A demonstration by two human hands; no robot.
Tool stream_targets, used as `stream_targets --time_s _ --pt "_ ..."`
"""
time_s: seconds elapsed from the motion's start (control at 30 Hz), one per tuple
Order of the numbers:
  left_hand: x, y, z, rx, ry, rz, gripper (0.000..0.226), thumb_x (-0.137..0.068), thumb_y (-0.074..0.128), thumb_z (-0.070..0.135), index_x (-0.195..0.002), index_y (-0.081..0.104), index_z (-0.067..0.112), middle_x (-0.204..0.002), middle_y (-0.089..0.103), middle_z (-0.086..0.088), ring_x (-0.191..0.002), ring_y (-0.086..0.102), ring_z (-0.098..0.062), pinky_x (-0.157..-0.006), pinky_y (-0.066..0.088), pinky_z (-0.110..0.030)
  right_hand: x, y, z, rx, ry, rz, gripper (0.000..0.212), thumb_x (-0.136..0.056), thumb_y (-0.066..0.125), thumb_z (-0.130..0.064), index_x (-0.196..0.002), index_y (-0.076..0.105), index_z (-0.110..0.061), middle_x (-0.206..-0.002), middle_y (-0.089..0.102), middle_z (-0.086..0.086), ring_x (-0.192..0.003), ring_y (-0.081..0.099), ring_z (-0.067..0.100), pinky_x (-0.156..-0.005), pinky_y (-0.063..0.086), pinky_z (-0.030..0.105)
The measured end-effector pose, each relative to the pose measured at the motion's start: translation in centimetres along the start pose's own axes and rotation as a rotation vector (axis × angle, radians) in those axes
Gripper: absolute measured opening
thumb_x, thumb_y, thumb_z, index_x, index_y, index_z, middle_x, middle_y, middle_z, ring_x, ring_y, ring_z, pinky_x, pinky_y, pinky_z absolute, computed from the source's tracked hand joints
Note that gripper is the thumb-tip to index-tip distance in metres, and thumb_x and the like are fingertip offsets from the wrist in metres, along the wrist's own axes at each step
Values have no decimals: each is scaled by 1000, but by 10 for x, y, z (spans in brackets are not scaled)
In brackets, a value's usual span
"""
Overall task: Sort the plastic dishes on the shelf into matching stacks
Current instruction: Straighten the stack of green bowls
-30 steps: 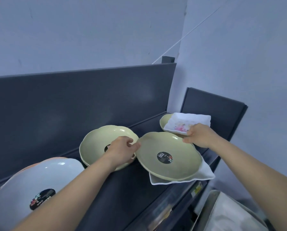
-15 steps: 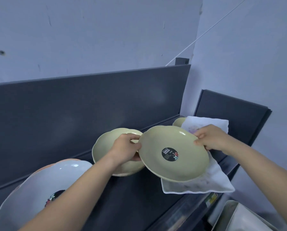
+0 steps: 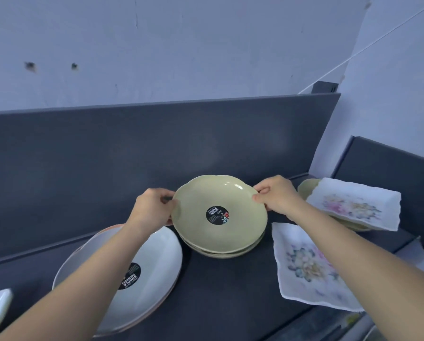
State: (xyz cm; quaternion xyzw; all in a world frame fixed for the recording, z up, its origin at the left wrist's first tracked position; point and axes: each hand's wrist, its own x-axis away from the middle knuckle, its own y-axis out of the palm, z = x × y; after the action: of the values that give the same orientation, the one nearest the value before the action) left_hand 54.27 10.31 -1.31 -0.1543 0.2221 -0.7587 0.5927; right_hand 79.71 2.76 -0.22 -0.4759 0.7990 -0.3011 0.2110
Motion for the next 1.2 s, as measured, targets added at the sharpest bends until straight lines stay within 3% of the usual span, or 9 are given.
stream_targets --time_s 0.13,0.3,0.43,0.67,0.77,0.87,1.03,1.1,1.2 --pt "-6 5 -7 -66 -1 12 22 -87 52 9 -90 74 14 -79 74 -5 -62 72 -24 -73 60 -34 -7 13 5 79 2 -13 16 -77 67 -5 -89 77 -9 -87 76 10 -89 70 28 -84 57 41" --pt "-14 16 -13 -320 23 -26 22 -84 49 11 -80 71 10 -67 65 -10 -56 54 -21 -59 49 -27 -8 18 17 176 34 -3 19 -75 62 -5 -88 76 -9 -88 74 11 -93 67 29 -82 54 35" --pt "-20 23 -17 -435 34 18 20 -81 49 11 -77 68 6 -67 60 -14 -58 42 -22 -54 39 -28 -9 17 20 205 36 0 25 -75 59 -5 -97 68 4 -102 68 22 -105 62 33 -89 53 45" --pt "-27 32 -19 -584 85 32 22 -87 46 10 -81 66 2 -75 68 -16 -62 50 -29 -55 40 -29 -8 18 21 201 46 14 29 -74 56 -4 -99 63 7 -106 65 25 -107 59 35 -88 52 50" --pt "-23 32 -19 -640 125 46 23 -90 45 14 -82 63 2 -78 64 -15 -67 52 -29 -58 43 -32 -5 16 23 165 50 5 30 -79 60 -9 -104 65 6 -110 67 22 -110 60 36 -92 52 46" --pt "-15 35 -7 -773 198 102 28 -97 43 28 -88 59 7 -91 57 -7 -86 51 -27 -61 41 -34 -2 2 21 94 41 13 37 -85 67 -21 -118 66 -5 -118 69 11 -112 62 25 -98 45 28" --pt "-3 63 37 -547 474 35 33 -95 53 32 -116 65 10 -115 60 -8 -111 55 -29 -83 46 -36 6 -45 27 92 -5 124 36 -88 64 -27 -120 65 -11 -117 69 5 -109 62 18 -94 45 27" --pt "3 82 57 -443 512 -37 36 -94 55 31 -125 61 13 -123 60 -6 -110 58 -25 -89 44 -30 12 -70 35 90 5 178 34 -89 64 -24 -119 65 -9 -115 70 5 -107 63 18 -91 43 24" --pt "8 112 80 -355 592 -96 31 -92 59 31 -114 67 11 -112 65 -7 -99 62 -24 -86 47 -31 21 -108 54 142 57 272 30 -89 61 -22 -107 68 1 -111 70 12 -108 63 26 -89 44 27"
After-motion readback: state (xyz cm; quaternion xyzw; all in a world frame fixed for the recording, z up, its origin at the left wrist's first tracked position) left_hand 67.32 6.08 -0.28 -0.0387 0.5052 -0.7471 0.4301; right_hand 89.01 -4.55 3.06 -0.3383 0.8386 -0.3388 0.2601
